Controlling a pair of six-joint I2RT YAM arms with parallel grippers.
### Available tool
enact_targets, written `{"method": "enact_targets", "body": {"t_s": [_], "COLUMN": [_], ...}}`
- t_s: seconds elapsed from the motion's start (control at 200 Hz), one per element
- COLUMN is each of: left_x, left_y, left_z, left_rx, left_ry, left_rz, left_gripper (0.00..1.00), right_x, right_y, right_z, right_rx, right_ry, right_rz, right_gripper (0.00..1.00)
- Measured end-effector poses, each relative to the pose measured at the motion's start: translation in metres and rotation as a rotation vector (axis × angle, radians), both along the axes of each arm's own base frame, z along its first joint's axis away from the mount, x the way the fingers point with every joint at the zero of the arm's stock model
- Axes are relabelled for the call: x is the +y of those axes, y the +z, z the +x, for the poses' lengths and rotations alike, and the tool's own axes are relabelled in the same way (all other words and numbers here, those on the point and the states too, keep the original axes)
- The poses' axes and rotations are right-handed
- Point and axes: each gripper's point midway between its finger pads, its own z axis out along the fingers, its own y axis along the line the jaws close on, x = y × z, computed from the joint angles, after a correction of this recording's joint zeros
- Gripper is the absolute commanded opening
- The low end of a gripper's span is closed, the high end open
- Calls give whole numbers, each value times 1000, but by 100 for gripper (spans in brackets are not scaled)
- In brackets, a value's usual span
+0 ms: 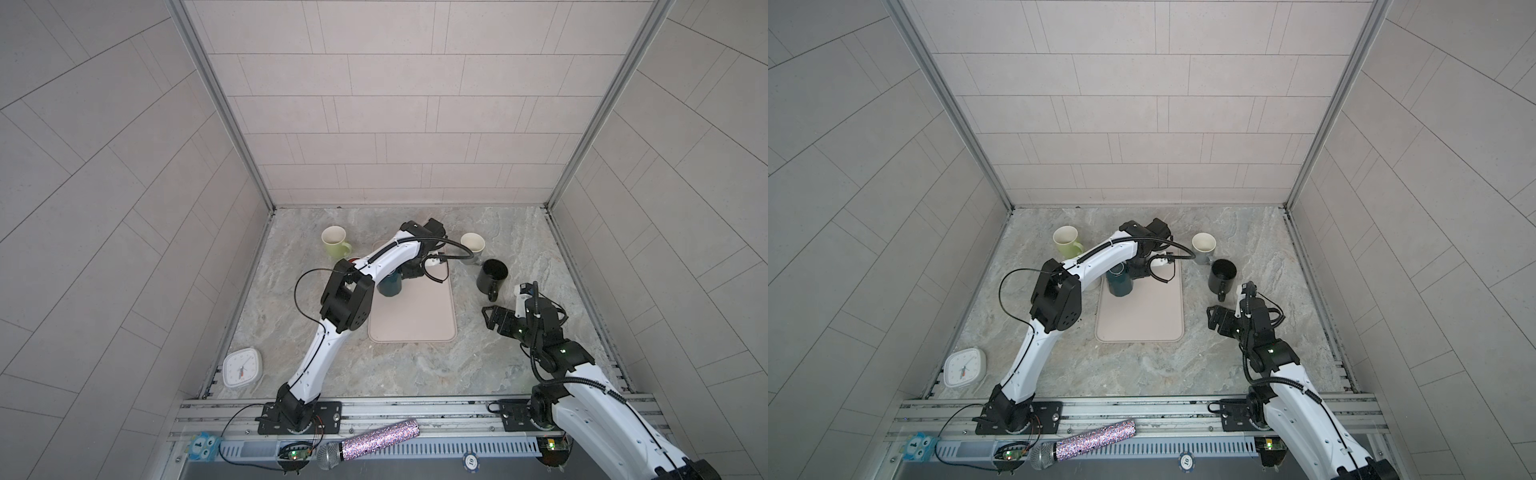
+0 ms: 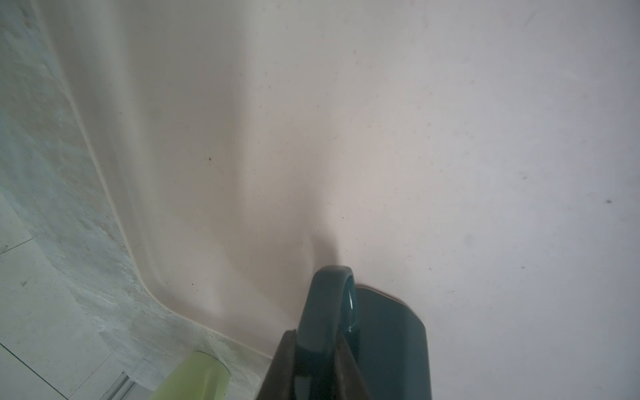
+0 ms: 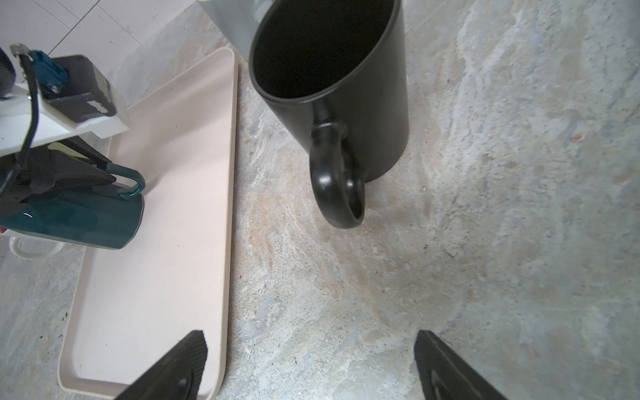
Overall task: Turn the mug right side up
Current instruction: Pick up the mug from the tray.
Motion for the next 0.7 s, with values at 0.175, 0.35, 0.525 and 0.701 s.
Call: {"method": "enact_targets", "body": {"t_s": [0.175, 0.35, 0.525, 0.701], "left_x": [-4, -9, -11, -11], "left_y": [5, 18, 46, 68], "left_z": [2, 4, -2, -11], "left_rx": [-5, -35, -89, -177], "left_ry": [60, 153, 247, 330], "left_rz": [-52, -158, -284, -428], "left_gripper": [0, 0, 0, 0], "right_x": [5, 10, 18, 25], "right_y": [1, 20, 35, 42], "right_z": [-1, 5, 12, 18], "right_rx": [1, -36, -45, -8], "right_ry": [22, 42, 66, 88], "right_rz": [16, 39, 68, 88], "right_gripper": [95, 95, 93, 91]}}
